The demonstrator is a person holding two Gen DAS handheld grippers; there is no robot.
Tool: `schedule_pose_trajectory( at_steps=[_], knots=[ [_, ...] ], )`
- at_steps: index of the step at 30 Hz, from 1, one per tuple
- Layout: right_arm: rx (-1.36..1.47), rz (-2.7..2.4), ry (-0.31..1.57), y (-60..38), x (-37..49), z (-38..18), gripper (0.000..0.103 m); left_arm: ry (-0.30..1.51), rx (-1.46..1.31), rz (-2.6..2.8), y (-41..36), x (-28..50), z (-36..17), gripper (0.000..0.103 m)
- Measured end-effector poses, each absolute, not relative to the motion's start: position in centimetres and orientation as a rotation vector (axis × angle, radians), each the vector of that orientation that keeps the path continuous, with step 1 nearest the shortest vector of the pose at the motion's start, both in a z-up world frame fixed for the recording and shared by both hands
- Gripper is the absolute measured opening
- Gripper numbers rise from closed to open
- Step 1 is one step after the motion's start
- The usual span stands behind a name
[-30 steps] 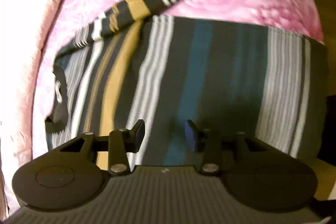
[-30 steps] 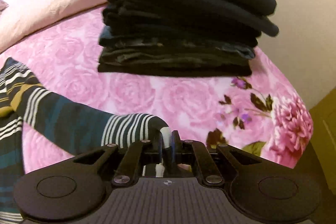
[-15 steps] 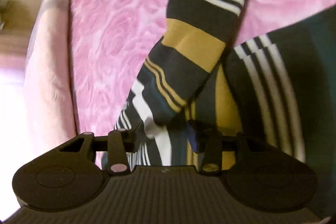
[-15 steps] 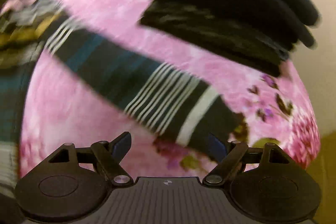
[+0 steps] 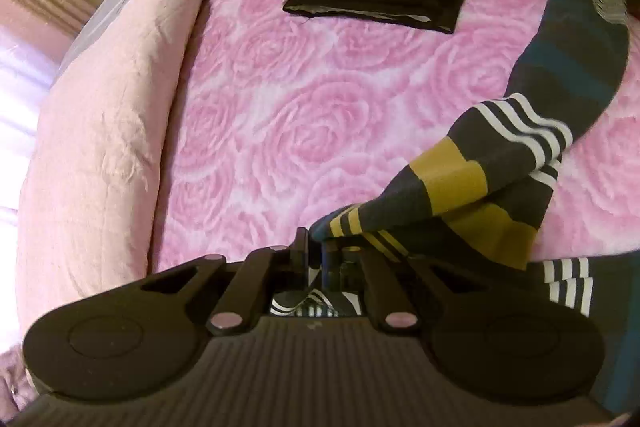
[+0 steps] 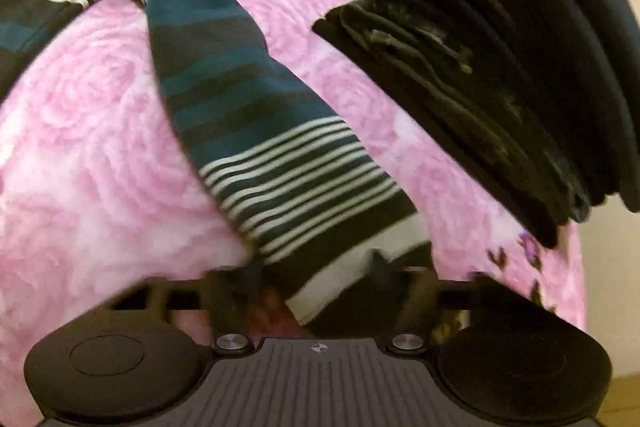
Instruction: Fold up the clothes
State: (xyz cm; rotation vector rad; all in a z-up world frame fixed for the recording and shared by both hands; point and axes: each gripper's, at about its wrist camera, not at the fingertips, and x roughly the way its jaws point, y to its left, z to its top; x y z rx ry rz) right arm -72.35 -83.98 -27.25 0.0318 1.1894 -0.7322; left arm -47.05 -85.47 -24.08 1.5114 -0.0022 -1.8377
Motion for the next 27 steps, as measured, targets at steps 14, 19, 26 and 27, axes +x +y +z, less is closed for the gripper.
schedule_pose_trajectory(
  at_steps=[14, 19, 26, 27],
  knots=[
    [0.866, -0.747, 0.779, -85.7, -78.8, -7.9, 0.005, 0.143, 1.520, -1.878, -89.0, -46.6, -16.9, 0.012],
    [0.964, -0.973, 0.694, -91.6, -81.6, -12.3, 0.006, 0.244, 1.385, -1.736, -93.3, -47.9, -19.6, 0.029],
    [0.920, -1.030, 0.762, -92.2, -80.6, -17.8, 0.006, 0.357, 1.377, -1.652, -88.2, -43.8, -20.7, 0.033],
    [0.946, -1.004, 0.763, -91.4, -80.1, -18.7, 0.006, 0.391, 1.386, -1.626, -87.0, -42.5, -21.1, 0.034]
  ],
)
